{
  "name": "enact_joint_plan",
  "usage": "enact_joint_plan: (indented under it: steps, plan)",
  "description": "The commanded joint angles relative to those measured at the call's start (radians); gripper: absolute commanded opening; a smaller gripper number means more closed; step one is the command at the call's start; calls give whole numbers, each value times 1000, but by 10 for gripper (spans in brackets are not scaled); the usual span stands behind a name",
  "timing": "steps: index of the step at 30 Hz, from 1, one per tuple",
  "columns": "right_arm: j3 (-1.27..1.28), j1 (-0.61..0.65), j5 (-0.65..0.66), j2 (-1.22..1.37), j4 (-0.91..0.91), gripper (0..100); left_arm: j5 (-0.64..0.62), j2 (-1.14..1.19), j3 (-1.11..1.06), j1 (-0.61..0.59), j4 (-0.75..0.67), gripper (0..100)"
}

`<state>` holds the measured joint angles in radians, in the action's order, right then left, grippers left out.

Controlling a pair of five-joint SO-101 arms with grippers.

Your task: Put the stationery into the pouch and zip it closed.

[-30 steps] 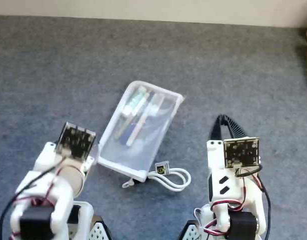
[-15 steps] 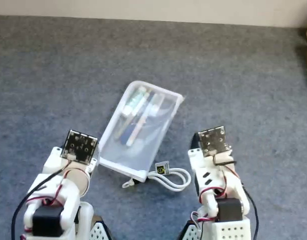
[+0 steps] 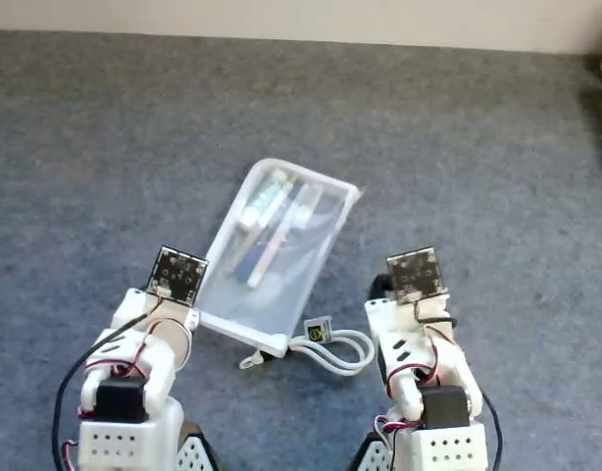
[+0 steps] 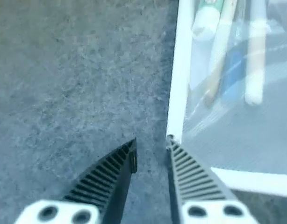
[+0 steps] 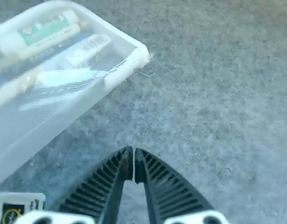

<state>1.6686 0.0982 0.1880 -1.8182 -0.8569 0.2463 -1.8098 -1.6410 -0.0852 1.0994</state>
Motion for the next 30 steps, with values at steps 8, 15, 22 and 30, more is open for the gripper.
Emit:
enact_joint_plan:
  steps: [8,15,22,30]
  plan:
    - [119,-58,-181,-16,-153,4,-12,-5,-54,-93,-52,136]
    - [119,-58,-181,-15,-315,4,-12,2,-54,-174,38,133]
    - [119,-58,-181,-18,-395,4,-12,-4,-54,-177,227,133]
    - [119,-58,-181,-18,-395,4,-12,-4,-54,-177,227,133]
